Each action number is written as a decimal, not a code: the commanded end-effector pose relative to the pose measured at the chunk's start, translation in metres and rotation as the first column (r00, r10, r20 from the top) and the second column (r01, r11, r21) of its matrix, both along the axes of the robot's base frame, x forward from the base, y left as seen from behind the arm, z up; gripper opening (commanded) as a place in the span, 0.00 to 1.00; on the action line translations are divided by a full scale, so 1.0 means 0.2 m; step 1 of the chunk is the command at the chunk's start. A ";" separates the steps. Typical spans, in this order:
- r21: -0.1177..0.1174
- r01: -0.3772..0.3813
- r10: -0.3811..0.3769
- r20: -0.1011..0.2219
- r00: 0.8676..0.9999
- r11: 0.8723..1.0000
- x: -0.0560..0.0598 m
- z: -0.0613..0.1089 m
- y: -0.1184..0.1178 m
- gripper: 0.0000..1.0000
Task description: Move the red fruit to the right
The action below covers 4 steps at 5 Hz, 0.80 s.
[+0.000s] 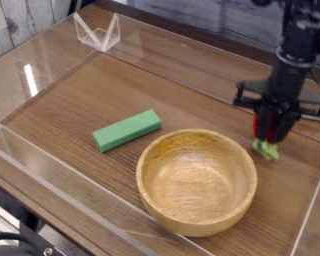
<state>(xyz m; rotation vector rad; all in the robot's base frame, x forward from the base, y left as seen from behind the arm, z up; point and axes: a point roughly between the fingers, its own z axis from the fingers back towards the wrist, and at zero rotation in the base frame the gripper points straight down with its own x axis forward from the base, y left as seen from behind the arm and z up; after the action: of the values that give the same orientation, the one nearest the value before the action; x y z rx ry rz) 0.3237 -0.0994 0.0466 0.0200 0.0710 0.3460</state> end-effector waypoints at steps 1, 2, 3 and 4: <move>-0.026 -0.051 0.053 0.076 0.996 0.998 0.10 0.05 -0.04 0.00; -0.027 -0.007 0.009 0.075 0.997 1.000 0.15 0.03 -0.04 0.00; -0.029 0.034 -0.032 0.073 0.997 0.999 0.18 0.02 -0.04 1.00; -0.029 0.084 -0.082 0.069 0.994 0.996 0.14 0.01 -0.02 0.00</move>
<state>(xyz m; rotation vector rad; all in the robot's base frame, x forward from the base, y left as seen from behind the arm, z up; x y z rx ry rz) 0.3442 -0.1046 0.0277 0.0047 0.0650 0.2603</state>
